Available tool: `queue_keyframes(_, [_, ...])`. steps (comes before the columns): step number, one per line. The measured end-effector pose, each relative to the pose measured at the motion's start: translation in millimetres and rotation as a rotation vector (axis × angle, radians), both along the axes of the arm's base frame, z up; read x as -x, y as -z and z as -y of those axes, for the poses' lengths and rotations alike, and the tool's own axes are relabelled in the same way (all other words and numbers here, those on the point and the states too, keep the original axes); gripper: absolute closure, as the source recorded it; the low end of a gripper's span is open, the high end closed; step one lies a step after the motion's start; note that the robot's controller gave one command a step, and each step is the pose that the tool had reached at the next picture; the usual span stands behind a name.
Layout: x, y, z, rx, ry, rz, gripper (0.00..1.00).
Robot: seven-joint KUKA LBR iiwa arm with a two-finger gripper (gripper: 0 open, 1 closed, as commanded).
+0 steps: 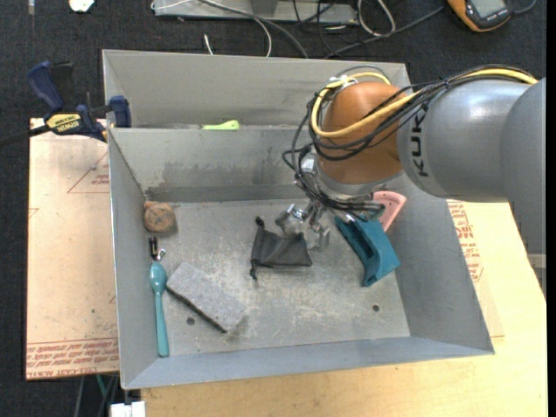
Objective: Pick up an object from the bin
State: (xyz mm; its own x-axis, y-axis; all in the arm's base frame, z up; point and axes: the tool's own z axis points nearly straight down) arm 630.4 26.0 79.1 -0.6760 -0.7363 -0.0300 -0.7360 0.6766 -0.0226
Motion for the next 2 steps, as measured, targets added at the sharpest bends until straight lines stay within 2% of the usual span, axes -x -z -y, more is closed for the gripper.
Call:
queue_keyframes(1, [4.5, -2, 6, 0.002, 0.009, -0.013, 1.00])
queue_keyframes(2, [1.0, -46, 1, 0.002, -0.039, 0.004, 1.00])
